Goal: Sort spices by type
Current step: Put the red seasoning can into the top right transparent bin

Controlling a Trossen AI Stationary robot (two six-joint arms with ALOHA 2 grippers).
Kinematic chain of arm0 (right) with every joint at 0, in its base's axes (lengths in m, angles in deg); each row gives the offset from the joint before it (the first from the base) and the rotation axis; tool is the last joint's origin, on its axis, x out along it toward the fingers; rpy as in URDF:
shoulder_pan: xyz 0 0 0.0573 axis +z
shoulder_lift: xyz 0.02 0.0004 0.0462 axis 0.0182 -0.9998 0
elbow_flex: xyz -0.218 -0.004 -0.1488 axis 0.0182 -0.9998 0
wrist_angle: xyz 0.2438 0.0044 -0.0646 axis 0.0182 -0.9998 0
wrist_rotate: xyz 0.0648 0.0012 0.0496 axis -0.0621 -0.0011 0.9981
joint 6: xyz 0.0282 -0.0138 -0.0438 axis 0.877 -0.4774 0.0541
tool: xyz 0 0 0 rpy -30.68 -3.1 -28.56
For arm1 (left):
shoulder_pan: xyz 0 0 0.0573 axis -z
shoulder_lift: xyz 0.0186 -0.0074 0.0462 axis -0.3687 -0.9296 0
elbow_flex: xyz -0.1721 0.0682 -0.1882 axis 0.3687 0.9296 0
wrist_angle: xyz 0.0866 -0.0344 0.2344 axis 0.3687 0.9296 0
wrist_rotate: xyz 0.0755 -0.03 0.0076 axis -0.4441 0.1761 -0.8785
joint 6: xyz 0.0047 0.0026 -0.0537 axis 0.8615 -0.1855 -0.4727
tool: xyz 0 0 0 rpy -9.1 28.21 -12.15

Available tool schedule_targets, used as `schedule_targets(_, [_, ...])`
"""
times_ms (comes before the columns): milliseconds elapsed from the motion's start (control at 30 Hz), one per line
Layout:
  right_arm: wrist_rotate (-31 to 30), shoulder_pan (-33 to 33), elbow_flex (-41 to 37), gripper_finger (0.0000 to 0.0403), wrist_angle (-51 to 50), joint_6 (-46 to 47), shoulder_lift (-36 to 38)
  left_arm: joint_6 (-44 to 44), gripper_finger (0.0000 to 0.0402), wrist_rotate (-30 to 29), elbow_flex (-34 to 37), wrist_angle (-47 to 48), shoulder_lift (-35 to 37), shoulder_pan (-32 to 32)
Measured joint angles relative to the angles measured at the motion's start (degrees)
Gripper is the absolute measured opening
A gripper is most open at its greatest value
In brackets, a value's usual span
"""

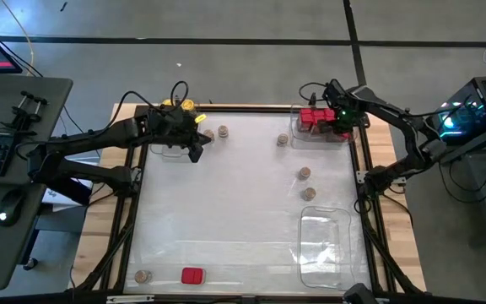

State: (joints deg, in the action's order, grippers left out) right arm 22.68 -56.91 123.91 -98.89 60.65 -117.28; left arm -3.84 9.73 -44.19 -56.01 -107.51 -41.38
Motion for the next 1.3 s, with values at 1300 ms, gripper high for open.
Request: schedule_targets(1300, [-7.12,1.15,0.02,0.0000,-4.70,9.62,-4.42,2.69,0.0000,0.98,0.00,0.09,0.00,-0.04])
